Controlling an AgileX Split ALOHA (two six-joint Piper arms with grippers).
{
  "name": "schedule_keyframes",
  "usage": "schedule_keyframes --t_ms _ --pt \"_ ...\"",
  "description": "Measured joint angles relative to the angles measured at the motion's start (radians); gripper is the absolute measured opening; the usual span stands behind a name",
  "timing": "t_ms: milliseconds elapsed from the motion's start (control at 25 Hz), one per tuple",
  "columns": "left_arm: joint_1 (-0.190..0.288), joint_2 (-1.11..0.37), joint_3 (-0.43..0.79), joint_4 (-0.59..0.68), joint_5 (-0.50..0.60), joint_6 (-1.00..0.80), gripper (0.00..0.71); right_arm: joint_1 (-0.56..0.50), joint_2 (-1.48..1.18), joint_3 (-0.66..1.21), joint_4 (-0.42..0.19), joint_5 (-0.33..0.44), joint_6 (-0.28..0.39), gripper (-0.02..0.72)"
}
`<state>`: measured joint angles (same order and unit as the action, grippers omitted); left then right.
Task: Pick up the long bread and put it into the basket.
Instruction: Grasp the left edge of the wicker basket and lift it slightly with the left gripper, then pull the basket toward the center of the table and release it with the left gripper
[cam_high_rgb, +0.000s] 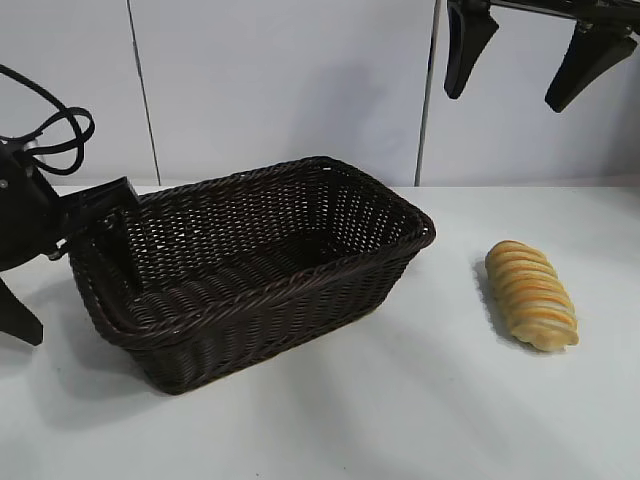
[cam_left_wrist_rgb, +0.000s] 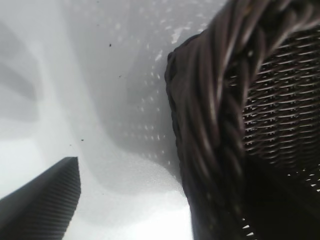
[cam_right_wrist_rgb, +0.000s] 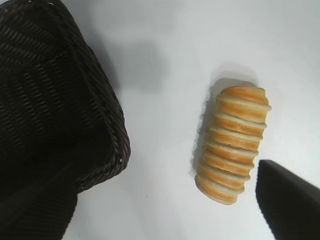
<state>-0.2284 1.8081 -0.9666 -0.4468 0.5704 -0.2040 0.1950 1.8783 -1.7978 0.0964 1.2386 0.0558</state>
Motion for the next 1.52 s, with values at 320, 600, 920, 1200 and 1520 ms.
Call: schedule_keyframes --t_ms 320,600,920,1200,1520 --pt "0.0 0.0 0.0 0.0 0.0 0.0 0.469 0.0 0.0 0.0 0.0 0.0 0.0 0.695" --pt "0.0 0.0 0.0 -0.012 -0.002 -0.001 0.328 0.0 0.0 0.0 0.0 0.0 0.0 0.695" --pt "-0.001 -0.001 0.0 -0.029 -0.008 -0.008 0.107 0.0 0.0 0.0 0.0 0.0 0.0 0.695" --pt "-0.001 -0.001 -0.006 -0.073 -0.004 0.042 0.099 0.0 0.0 0.0 0.0 -0.001 0.0 0.695" --pt "0.002 0.011 -0.14 -0.113 0.145 0.163 0.099 0.0 0.0 0.0 0.0 -0.002 0.0 0.695"
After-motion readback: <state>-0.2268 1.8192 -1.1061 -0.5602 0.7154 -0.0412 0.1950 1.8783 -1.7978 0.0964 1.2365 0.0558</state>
